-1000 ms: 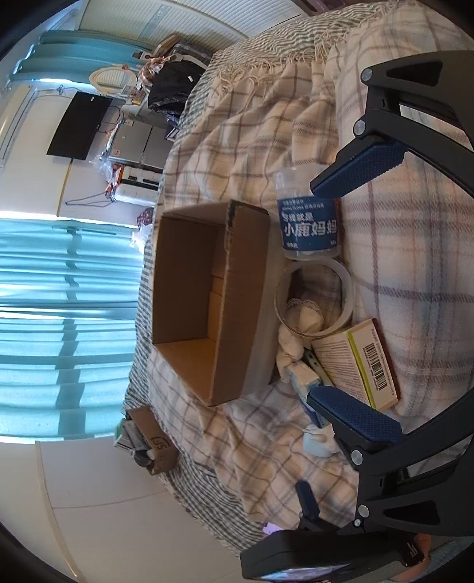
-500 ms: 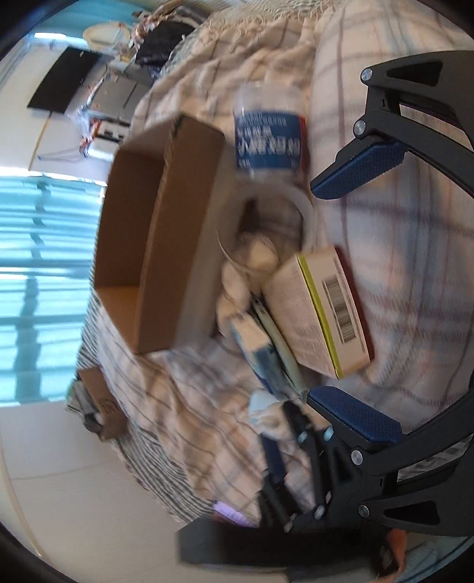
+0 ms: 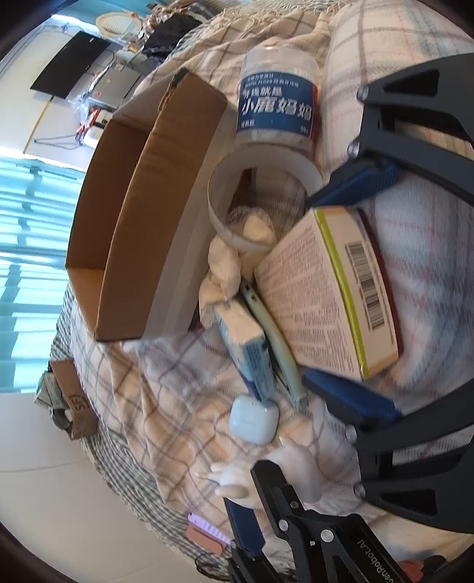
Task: Organize objects
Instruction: 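Grasp the white bear figurine with the left gripper, then grasp the barcode product box with the right gripper while the left gripper holds the bear, then lower the bear and product box into the cardboard box, opening both grippers, then move the left gripper to the tissue pack and right gripper to the floss jar, then grasp the blue tissue pack with the left gripper while the right gripper grasps the floss jar, then carry tissue pack and floss jar into the cardboard box and open both grippers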
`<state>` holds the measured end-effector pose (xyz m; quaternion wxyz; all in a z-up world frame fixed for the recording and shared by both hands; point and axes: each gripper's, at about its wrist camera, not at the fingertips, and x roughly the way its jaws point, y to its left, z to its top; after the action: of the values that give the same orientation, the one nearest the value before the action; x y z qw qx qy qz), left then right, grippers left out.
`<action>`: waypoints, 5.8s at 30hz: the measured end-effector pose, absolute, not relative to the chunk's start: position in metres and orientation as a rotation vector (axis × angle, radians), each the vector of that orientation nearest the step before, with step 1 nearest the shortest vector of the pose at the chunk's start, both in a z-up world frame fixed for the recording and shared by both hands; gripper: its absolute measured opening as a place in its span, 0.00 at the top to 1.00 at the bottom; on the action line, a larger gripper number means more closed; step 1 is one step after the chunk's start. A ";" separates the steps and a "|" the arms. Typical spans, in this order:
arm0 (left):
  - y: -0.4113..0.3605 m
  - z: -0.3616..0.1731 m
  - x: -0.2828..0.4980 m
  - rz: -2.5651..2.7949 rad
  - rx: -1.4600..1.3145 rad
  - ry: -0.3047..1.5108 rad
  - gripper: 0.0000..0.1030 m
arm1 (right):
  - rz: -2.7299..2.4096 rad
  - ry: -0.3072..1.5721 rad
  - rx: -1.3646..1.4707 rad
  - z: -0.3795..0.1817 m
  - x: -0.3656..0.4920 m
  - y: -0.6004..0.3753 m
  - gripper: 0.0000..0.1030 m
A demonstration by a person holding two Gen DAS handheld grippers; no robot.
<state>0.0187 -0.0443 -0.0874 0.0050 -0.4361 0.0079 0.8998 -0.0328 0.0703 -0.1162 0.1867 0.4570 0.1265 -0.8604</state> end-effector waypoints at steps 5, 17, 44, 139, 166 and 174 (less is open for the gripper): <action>-0.040 -0.074 0.023 2.822 -1.349 0.022 0.61 | -2.424 0.373 1.290 -0.113 -0.034 0.069 0.21; -0.028 -0.017 0.008 2.829 -1.183 -0.005 0.61 | -2.567 0.417 1.009 0.000 -0.017 0.084 0.24; 0.019 -0.002 -0.189 2.749 -1.086 0.038 0.61 | -2.715 0.256 0.884 0.063 -0.191 0.133 0.24; -0.011 -0.154 -0.051 2.664 -1.468 -0.116 0.00 | -2.681 0.375 1.305 -0.108 -0.090 0.171 0.11; -0.037 -0.045 -0.051 2.724 -1.287 -0.159 0.26 | -2.714 0.303 1.052 -0.011 -0.056 0.159 0.11; -0.022 0.032 -0.062 2.774 -1.125 -0.100 0.26 | -2.761 0.370 0.873 0.064 -0.043 0.146 0.11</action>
<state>-0.0617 -0.0215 0.0319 0.0733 -0.3745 -0.0332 0.9237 -0.0432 0.1459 0.0637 0.1112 0.2972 0.1258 -0.9399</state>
